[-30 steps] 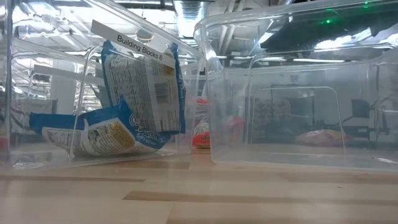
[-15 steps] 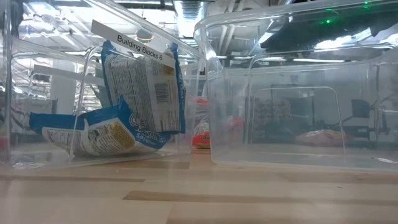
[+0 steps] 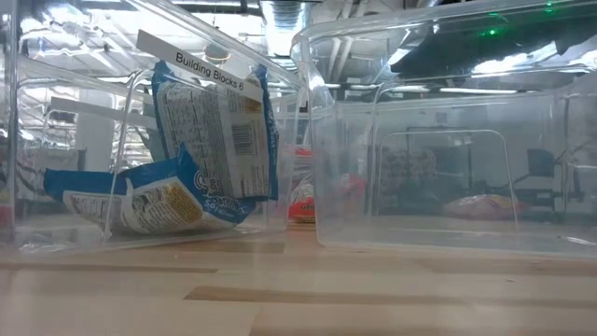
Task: Sort Maruchan noodles
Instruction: Put the noodle pack into the bottom left transparent bin, then put the red noodle pack into the bottom right transparent bin
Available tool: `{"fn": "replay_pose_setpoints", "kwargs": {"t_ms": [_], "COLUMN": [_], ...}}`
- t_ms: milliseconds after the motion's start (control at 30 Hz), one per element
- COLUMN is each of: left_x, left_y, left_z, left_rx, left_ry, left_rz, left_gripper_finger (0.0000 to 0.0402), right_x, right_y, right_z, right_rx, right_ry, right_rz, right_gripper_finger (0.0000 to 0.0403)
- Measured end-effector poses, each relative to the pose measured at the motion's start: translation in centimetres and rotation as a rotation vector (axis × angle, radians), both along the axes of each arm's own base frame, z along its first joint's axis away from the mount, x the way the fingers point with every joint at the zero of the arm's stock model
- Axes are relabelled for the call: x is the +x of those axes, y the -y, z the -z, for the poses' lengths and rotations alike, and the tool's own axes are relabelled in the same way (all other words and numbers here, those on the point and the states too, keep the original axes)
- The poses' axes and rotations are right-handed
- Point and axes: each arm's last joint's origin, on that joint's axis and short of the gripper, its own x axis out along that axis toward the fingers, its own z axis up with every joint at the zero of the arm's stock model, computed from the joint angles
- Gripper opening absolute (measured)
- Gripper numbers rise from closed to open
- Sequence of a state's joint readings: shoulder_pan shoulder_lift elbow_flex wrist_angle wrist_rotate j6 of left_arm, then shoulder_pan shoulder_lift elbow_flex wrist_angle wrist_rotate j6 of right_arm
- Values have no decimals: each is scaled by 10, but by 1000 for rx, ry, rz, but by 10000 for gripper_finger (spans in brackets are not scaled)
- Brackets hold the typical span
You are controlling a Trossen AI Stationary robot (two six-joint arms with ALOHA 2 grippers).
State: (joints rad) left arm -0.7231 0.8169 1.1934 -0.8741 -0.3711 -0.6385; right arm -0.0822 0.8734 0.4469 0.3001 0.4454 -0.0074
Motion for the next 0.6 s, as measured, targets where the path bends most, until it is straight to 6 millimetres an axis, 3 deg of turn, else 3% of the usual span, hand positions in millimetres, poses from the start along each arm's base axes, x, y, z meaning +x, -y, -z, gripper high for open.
{"fn": "replay_pose_setpoints", "kwargs": {"t_ms": [167, 267, 367, 600], "left_x": [18, 36, 59, 109], "left_y": [-9, -9, -7, -12], "left_z": [-1, 5, 16, 49], "left_rx": [233, 276, 313, 518], "left_ry": [73, 36, -30, -209], "left_rz": [10, 52, 76, -64], "left_gripper_finger": [0, 0, 0, 0], "right_x": [0, 0, 0, 0], "right_y": [0, 0, 0, 0], "right_z": [0, 0, 0, 0], "right_rx": [0, 0, 0, 0], "right_ry": [0, 0, 0, 0], "right_rz": [0, 0, 0, 0], "right_gripper_finger": [283, 283, 283, 283]}}
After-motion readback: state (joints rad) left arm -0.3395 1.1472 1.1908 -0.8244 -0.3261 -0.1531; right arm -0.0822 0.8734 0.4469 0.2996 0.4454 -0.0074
